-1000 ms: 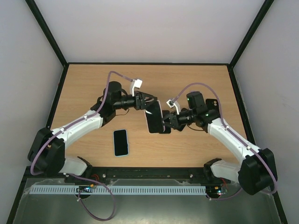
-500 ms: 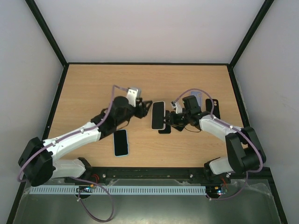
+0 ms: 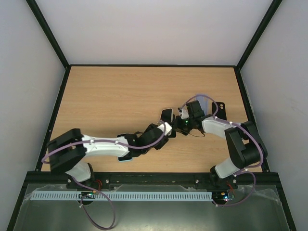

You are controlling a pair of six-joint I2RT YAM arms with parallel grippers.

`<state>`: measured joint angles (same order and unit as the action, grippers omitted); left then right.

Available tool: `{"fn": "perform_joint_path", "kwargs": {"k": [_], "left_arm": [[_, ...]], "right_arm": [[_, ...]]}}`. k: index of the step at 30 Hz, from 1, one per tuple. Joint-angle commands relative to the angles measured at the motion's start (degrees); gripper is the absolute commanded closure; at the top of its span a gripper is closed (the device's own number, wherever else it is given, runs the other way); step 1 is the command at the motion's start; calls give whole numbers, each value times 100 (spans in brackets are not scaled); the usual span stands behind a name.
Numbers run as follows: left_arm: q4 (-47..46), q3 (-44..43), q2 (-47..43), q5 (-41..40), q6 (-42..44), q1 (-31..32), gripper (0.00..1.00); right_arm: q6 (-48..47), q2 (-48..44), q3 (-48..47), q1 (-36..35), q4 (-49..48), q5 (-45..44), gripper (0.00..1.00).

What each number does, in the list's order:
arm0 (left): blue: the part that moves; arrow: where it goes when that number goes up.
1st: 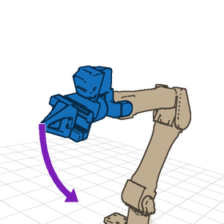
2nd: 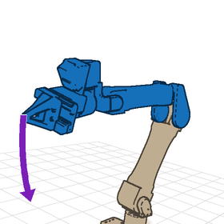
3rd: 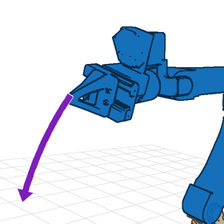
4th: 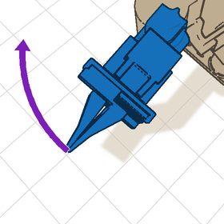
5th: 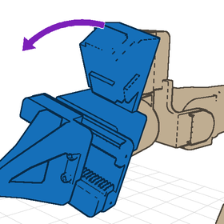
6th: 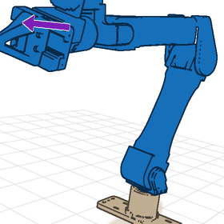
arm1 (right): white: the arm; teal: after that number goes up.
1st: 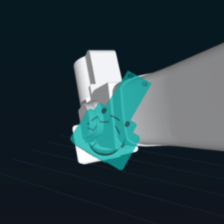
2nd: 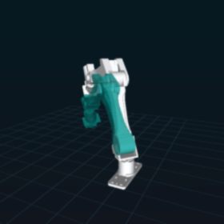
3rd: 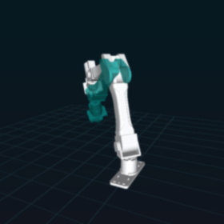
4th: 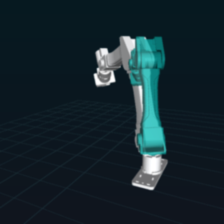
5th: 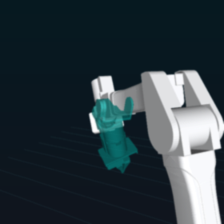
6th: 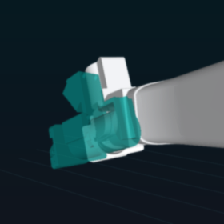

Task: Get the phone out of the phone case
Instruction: Remove the phone case from the phone.

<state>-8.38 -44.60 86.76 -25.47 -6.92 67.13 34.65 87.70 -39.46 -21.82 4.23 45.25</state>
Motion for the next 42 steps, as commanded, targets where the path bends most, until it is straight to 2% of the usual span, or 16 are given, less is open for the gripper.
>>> {"fn": "perform_joint_path", "kwargs": {"k": [1, 11, 17, 23, 28, 35, 39, 42], "left_arm": [[2, -504, 587, -682, 472, 156, 32], [-5, -915, 1305, -1170, 630, 165, 36], [109, -1046, 1599, -1970, 748, 168, 43], [98, -900, 1956, -2570, 822, 161, 42], [152, -956, 2244, -3081, 722, 143, 63], [-38, -874, 1901, -2828, 623, 89, 93], [19, -877, 1691, -2720, 469, -25, 98], [14, -834, 1421, -2519, 325, -75, 98]], "right_arm": [[48, 78, -201, 11, -194, 188, 98], [56, 61, -174, 29, -167, 445, 98], [116, 230, -233, 45, -87, 972, 98], [148, 23, -99, 79, -202, 1219, 98], [134, -168, -62, 99, -183, 1162, 98], [-58, -87, -131, 104, -32, 950, 98], [-240, -178, -167, 108, 87, 723, 98], [-590, -374, -182, 108, 241, -110, 98]]}}
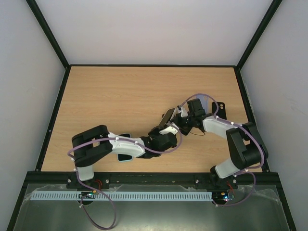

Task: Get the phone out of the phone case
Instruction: Remove the phone case from the phone, then place the phone case at the center of the board, then place the phone at the center of the board.

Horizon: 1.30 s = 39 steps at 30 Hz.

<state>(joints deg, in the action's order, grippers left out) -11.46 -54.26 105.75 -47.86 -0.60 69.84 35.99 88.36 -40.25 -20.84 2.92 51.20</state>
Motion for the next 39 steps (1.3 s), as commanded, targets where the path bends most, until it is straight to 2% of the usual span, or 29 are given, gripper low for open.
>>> {"fn": "perform_joint_path", "kwargs": {"k": [1, 11, 19, 25, 29, 36, 39], "left_arm": [[308, 139, -578, -192, -349, -364, 98], [-116, 294, -1586, 266, -443, -497, 98], [14, 405, -1930, 400, -683, -681, 98], [650, 327, -1670, -398, -853, -715, 98], [1228, 212, -1431, -851, -1084, -706, 97], [1843, -38, -766, -1067, -1242, -544, 98], [2056, -123, -425, -1543, -1321, -344, 98]], "right_arm": [[-829, -507, -107, 10, 409, -948, 98], [-1316, -654, -221, 5, 613, -2741, 98], [-1353, -836, -292, 5, 605, -2894, 98], [-1626, -1002, -554, 138, 754, -3437, 98], [-2166, -955, -887, 388, 934, -3440, 98], [-3718, -125, -2042, 400, 1320, -3437, 98], [-3888, 284, -2313, 413, 1365, -4010, 98]]}}
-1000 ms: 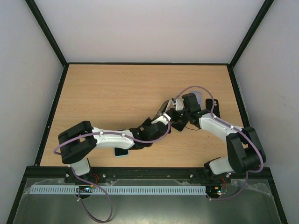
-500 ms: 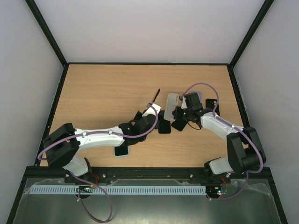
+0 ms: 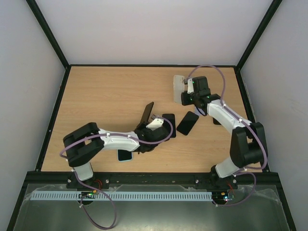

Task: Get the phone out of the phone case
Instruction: Place the phone at the center of the board, then adjust the phone at the center of the board.

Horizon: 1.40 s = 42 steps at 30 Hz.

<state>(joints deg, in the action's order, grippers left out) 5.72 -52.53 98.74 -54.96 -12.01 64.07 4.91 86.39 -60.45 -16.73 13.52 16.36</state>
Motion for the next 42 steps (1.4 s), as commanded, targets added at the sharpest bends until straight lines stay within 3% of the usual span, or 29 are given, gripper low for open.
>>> {"fn": "perform_joint_path", "kwargs": {"k": [1, 6, 16, 22, 26, 30, 36, 42], "left_arm": [[432, -338, 377, -855, -251, 277, 97], [430, -335, 633, -520, -476, 403, 98], [253, -227, 788, 416, -940, 392, 95], [424, -185, 548, 758, -1341, 267, 72], [426, -71, 142, 1654, -1520, 70, 57], [712, -83, -236, 2372, -1853, -141, 34], [1555, 55, -873, 3128, -3093, -837, 1], [2518, 387, -1546, 3883, -3695, -1377, 0]], "right_arm": [[-788, 625, -414, 11, 407, -536, 98], [-840, 1173, -806, 36, 765, -37, 98], [-903, 2087, -1257, 252, 974, 33, 98], [-929, 2674, -1729, 649, 1254, 193, 93], [-945, 2870, -1935, 812, 1489, 535, 85], [-913, 2700, -1816, 877, 1390, 218, 65], [-701, 2028, -1656, 910, 1644, 256, 54], [-565, 561, -1252, 865, 1988, 1475, 53]]}}
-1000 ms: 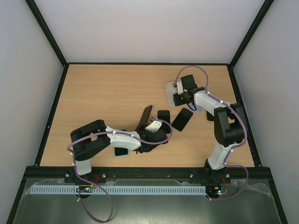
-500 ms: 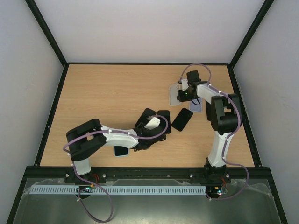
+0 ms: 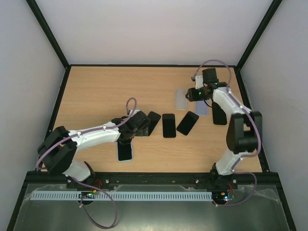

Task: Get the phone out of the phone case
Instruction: Adjust the phone at the center of the board.

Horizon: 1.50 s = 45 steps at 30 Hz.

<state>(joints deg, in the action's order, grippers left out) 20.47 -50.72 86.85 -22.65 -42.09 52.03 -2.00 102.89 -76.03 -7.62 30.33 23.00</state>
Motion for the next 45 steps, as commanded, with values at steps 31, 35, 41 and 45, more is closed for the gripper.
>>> {"fn": "perform_joint_path", "kwargs": {"k": [31, 35, 41, 45], "left_arm": [[97, 179, 263, 3491, 659, -477, 1], [240, -693, 402, 2913, 1405, 839, 3], [1026, -893, -6, 722, 1195, 1401, 4], [950, -541, -165, 2952, 1057, 1417, 20]], "right_arm": [[-53, -2879, 2317, -482, -946, 1324, 35], [-47, -2863, 2330, -483, -947, 1341, 35], [-44, -2800, 2297, -478, -925, 1372, 35], [-65, -2844, 2312, -480, -944, 1368, 35]]}}
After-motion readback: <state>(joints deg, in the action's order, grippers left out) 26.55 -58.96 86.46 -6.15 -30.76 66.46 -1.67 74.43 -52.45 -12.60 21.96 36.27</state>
